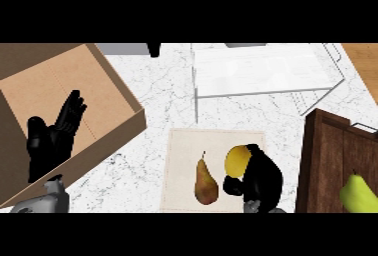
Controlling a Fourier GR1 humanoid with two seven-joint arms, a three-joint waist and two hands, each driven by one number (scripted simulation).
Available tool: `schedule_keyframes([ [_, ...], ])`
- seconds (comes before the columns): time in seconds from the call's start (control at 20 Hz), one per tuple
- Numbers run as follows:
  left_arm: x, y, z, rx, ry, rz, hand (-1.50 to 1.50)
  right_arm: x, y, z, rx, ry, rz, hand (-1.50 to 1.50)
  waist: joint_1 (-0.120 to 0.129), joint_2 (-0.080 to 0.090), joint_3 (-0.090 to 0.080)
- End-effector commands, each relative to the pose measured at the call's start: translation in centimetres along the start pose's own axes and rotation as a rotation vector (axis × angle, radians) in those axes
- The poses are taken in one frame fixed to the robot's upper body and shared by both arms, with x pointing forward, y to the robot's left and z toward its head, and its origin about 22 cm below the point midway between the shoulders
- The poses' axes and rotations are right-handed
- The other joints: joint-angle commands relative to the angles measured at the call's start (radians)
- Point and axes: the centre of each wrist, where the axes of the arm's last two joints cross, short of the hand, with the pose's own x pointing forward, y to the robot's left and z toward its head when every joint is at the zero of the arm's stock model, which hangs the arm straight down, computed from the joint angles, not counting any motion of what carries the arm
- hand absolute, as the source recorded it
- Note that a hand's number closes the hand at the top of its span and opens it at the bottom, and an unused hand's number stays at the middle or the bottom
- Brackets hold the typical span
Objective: Pick the lemon from the placemat and place it in the tiered shelf
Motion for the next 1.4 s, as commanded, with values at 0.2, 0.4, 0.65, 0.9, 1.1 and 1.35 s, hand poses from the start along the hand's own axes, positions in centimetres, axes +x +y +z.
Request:
schedule_keyframes([
  [0.2, 0.4, -4.0, -2.2, -0.144, 0.029, -0.019, 0.00, 1.4, 0.2, 1.4, -0.032, 0.120, 0.011, 1.50, -0.027, 0.013, -0.008],
  [0.4, 0.0, -4.8, -2.4, -0.151, 0.028, -0.018, 0.00, 2.0, 1.5, 3.0, -0.034, -0.012, 0.013, 1.50, -0.018, 0.015, -0.007],
  [0.65, 0.6, -4.5, -1.8, -0.190, -0.006, -0.022, 0.00, 4.8, 2.7, 8.6, 0.126, -0.561, 0.211, 1.50, 0.032, 0.023, -0.008],
  [0.9, 1.2, -4.8, -2.4, -0.180, 0.018, -0.009, 0.00, 6.3, -0.2, 11.6, 0.175, -0.688, -0.092, 1.50, 0.006, 0.014, -0.006],
  [1.1, -0.7, -3.9, -1.5, -0.174, 0.043, 0.003, 0.00, 7.1, -2.0, 12.8, 0.109, -0.754, -0.254, 1.50, -0.003, 0.011, -0.008],
  [1.35, 0.9, -4.3, -1.8, -0.168, 0.022, -0.015, 0.00, 8.8, -5.7, 13.8, 0.009, -0.783, -0.313, 1.50, -0.016, 0.005, -0.008],
])
